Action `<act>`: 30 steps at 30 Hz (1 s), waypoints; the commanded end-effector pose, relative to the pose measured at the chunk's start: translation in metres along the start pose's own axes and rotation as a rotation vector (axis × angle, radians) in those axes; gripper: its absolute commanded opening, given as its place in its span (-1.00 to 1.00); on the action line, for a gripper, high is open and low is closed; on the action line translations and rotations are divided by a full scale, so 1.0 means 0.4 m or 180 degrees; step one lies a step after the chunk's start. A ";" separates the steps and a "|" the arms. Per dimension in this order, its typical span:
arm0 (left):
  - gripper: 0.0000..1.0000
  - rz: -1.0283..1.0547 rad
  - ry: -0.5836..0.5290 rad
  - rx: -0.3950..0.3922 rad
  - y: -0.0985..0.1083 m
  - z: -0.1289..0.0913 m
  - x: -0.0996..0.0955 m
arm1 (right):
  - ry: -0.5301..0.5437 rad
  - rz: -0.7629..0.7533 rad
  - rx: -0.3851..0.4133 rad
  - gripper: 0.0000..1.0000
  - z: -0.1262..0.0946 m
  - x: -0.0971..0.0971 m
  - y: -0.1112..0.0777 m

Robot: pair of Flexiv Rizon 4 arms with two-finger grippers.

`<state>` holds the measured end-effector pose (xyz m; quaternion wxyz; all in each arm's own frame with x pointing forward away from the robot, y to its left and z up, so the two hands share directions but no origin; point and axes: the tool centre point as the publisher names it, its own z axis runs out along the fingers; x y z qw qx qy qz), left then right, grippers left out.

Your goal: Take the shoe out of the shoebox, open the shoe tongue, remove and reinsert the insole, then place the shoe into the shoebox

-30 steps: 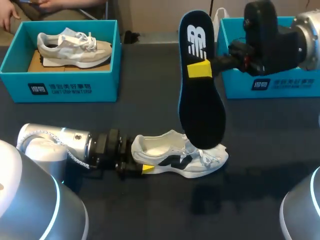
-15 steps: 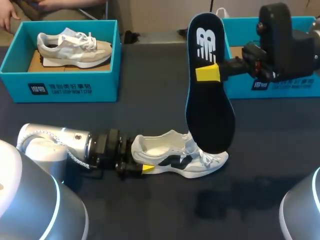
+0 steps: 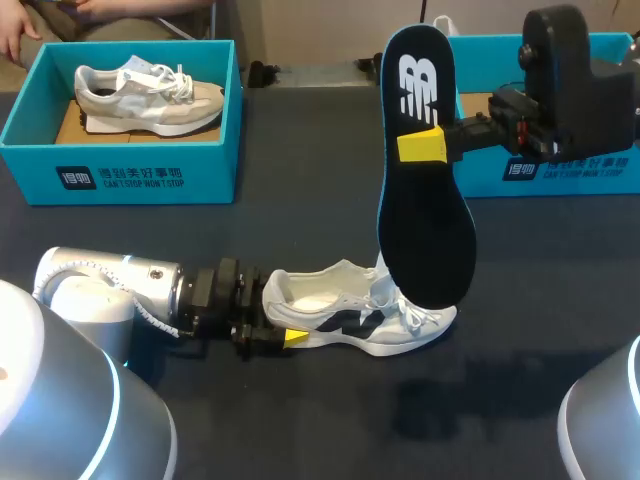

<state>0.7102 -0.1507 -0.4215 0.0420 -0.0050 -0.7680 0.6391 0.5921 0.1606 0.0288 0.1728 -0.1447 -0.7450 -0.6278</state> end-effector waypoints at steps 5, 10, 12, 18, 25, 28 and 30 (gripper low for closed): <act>1.00 -0.0010 -0.0022 -0.0124 0.000 -0.017 0.009 | 0.0005 0.0006 0.0012 -1.00 0.008 -0.006 0.004; 1.00 -0.0031 -0.0121 -0.0229 0.000 -0.037 0.004 | 0.0005 0.0006 0.0012 -1.00 0.008 -0.006 0.004; 1.00 -0.0038 -0.0138 -0.0260 0.001 -0.046 0.001 | 0.0005 0.0006 0.0012 -1.00 0.008 -0.006 0.004; 1.00 -0.0089 -0.0170 -0.0392 0.001 -0.070 -0.014 | 0.0005 0.0006 0.0012 -1.00 0.008 -0.006 0.004; 1.00 -0.0009 -0.0220 -0.0686 0.000 -0.096 -0.021 | 0.0005 0.0006 0.0012 -1.00 0.008 -0.006 0.004; 1.00 -0.0009 -0.0220 -0.0686 0.000 -0.096 -0.021 | 0.0005 0.0006 0.0012 -1.00 0.008 -0.006 0.004; 1.00 -0.0009 -0.0220 -0.0686 0.000 -0.096 -0.021 | 0.0005 0.0006 0.0012 -1.00 0.008 -0.006 0.004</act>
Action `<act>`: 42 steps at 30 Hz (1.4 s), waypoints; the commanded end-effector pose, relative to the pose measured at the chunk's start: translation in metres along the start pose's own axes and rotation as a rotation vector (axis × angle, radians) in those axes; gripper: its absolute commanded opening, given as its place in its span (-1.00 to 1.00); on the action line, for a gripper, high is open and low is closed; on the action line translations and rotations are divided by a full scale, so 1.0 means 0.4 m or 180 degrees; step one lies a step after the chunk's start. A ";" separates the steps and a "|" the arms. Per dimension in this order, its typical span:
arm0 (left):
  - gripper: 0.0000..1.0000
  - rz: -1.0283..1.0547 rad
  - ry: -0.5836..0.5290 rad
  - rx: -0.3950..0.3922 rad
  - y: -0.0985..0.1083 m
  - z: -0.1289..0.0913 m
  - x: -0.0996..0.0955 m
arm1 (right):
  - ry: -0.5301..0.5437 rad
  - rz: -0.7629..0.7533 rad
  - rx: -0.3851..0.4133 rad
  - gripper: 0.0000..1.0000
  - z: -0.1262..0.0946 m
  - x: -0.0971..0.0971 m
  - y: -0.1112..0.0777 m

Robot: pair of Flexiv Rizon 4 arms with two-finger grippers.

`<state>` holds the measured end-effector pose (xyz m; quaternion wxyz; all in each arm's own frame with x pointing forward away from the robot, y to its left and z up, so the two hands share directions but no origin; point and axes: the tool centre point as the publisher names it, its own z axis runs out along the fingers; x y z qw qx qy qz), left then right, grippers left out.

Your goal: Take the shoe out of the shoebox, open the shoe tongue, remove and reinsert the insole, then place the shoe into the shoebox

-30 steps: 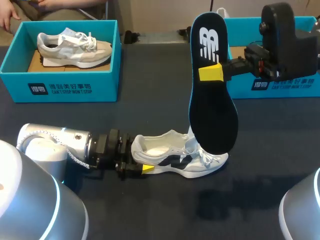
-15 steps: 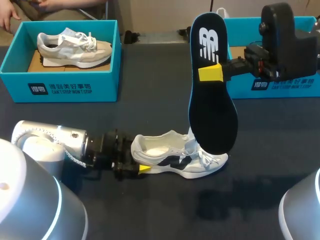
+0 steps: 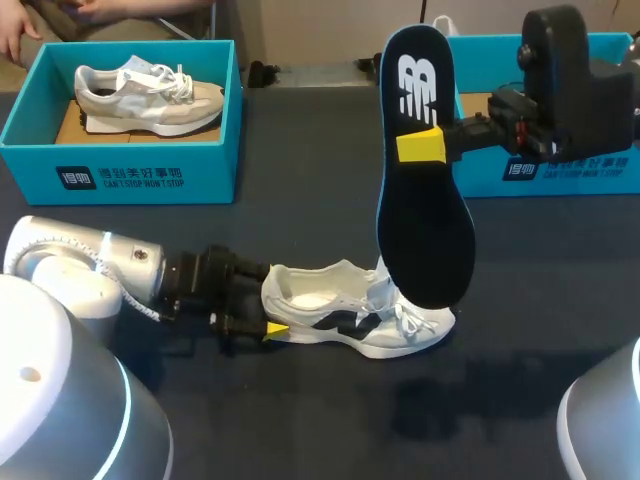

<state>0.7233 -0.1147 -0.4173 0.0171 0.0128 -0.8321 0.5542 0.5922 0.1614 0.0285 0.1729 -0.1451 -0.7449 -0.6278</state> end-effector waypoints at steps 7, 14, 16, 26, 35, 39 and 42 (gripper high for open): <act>1.00 -0.0005 -0.0033 -0.0237 0.005 -0.013 0.007 | 0.0006 0.0004 0.0013 -1.00 0.006 -0.005 0.005; 1.00 -0.0045 0.0108 -0.0890 0.003 -0.057 0.009 | 0.0006 0.0004 0.0013 -1.00 0.006 -0.005 0.005; 1.00 -0.0017 0.0155 -0.1167 -0.007 -0.072 0.010 | 0.0006 0.0004 0.0013 -1.00 0.006 -0.005 0.005; 1.00 -0.0017 0.0155 -0.1167 -0.007 -0.072 0.010 | 0.0006 0.0004 0.0013 -1.00 0.006 -0.005 0.005; 1.00 -0.0094 0.0151 -0.1892 -0.034 -0.067 0.002 | 0.0006 0.0004 0.0013 -1.00 0.006 -0.005 0.005; 1.00 0.0081 -0.0057 -0.2423 -0.060 -0.080 0.018 | 0.0006 0.0004 0.0013 -1.00 0.006 -0.005 0.005; 1.00 0.0114 -0.0236 -0.2581 -0.070 -0.084 0.026 | 0.0006 0.0004 0.0013 -1.00 0.006 -0.005 0.005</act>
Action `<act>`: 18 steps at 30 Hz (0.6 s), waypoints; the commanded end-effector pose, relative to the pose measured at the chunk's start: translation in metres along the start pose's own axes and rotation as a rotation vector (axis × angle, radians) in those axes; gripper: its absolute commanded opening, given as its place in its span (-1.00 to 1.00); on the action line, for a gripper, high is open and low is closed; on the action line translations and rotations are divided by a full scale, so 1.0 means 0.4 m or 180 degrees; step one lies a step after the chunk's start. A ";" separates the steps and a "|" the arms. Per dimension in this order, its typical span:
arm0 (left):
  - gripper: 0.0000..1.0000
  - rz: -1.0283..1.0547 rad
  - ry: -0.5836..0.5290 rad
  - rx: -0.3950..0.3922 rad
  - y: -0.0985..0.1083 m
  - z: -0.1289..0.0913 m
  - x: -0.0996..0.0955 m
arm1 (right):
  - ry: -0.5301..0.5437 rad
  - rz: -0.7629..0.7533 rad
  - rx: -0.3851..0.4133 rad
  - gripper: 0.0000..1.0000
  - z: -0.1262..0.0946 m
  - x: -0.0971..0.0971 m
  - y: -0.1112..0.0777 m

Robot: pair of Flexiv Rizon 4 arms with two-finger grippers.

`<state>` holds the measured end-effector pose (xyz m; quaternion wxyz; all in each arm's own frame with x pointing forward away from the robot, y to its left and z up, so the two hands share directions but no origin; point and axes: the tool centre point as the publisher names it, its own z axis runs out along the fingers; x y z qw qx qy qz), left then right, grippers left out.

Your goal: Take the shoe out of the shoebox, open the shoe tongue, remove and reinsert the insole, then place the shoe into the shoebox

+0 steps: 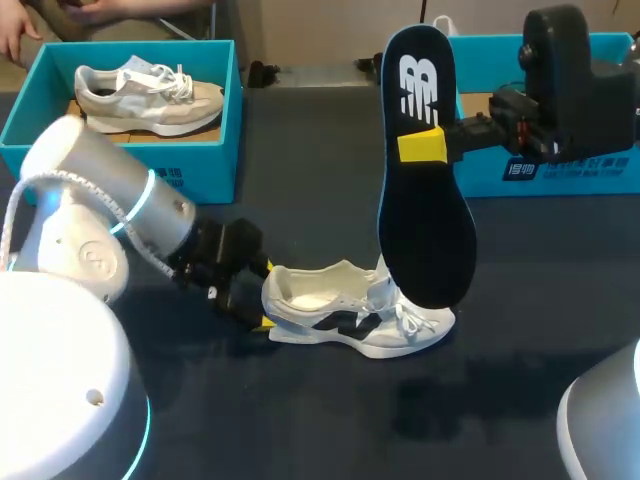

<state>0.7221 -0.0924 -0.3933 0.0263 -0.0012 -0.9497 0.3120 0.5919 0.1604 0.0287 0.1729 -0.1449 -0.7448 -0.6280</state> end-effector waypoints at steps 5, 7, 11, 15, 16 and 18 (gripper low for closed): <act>1.00 -0.0003 -0.0302 -0.0862 -0.027 -0.026 0.020 | 0.0005 0.0005 0.0014 -1.00 0.009 -0.006 0.005; 1.00 -0.0003 -0.0302 -0.0862 -0.027 -0.026 0.020 | 0.0005 0.0005 0.0014 -1.00 0.009 -0.006 0.005; 1.00 -0.0012 -0.0306 -0.0873 -0.030 -0.034 0.014 | 0.0005 0.0005 0.0014 -1.00 0.009 -0.006 0.005; 1.00 -0.0057 -0.0298 -0.1080 -0.043 -0.053 0.003 | 0.0005 0.0005 0.0014 -1.00 0.009 -0.006 0.005; 1.00 -0.0051 -0.0303 -0.1090 -0.045 -0.056 0.003 | 0.0005 0.0005 0.0014 -1.00 0.009 -0.006 0.005; 1.00 -0.0013 -0.0332 -0.1147 -0.051 -0.069 0.007 | 0.0005 0.0005 0.0014 -1.00 0.009 -0.006 0.005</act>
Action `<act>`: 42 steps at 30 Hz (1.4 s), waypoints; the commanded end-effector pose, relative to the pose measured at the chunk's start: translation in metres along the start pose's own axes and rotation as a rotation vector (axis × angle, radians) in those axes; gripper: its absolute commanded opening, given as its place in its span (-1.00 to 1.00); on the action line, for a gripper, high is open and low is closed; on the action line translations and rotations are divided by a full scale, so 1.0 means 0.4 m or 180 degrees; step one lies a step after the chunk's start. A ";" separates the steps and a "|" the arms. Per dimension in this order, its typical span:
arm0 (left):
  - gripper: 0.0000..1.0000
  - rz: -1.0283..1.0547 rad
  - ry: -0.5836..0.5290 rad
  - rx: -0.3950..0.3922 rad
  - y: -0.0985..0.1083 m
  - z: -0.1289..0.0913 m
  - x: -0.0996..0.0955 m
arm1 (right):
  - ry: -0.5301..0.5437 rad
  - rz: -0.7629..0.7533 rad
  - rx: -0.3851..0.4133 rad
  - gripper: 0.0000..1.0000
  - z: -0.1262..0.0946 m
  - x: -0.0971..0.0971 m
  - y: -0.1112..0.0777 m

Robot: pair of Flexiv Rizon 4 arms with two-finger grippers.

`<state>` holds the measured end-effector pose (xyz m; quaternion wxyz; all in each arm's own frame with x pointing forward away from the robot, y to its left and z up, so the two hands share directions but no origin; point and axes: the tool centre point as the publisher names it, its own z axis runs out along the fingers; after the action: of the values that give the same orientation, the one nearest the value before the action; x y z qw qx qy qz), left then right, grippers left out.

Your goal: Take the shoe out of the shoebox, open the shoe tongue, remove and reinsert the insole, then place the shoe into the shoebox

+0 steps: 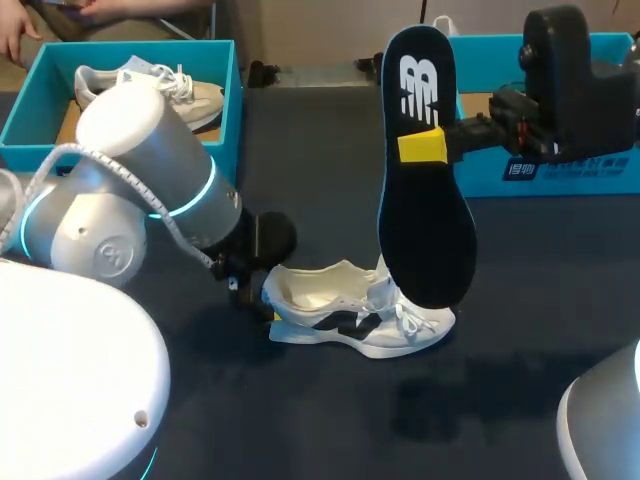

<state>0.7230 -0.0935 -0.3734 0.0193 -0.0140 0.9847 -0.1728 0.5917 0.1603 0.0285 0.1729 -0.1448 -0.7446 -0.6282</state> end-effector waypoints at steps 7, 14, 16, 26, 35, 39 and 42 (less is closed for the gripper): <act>1.00 0.0062 0.0114 -0.0450 -0.031 -0.046 0.005 | 0.0004 0.0005 0.0016 -1.00 0.009 -0.007 0.006; 1.00 0.0236 0.0086 -0.0776 -0.062 -0.037 -0.002 | 0.0004 0.0005 0.0016 -1.00 0.009 -0.007 0.006; 1.00 0.0276 0.0080 -0.0829 -0.067 -0.035 0.000 | 0.0004 0.0005 0.0016 -1.00 0.009 -0.007 0.006; 1.00 0.0367 0.0039 -0.0782 -0.101 -0.076 0.001 | 0.0004 0.0005 0.0016 -1.00 0.009 -0.007 0.006; 1.00 0.0452 -0.0075 -0.0721 -0.181 -0.080 -0.039 | 0.0004 0.0005 0.0016 -1.00 0.009 -0.007 0.006; 1.00 0.0554 -0.0009 -0.0594 -0.208 -0.044 -0.063 | 0.0004 0.0005 0.0016 -1.00 0.009 -0.007 0.006; 1.00 0.0552 0.0036 -0.0565 -0.222 -0.010 -0.081 | 0.0004 0.0005 0.0016 -1.00 0.009 -0.007 0.006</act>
<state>0.7443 -0.1615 -0.3181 0.0376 0.0695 0.9933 -0.0846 0.5917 0.1602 0.0283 0.1728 -0.1448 -0.7446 -0.6283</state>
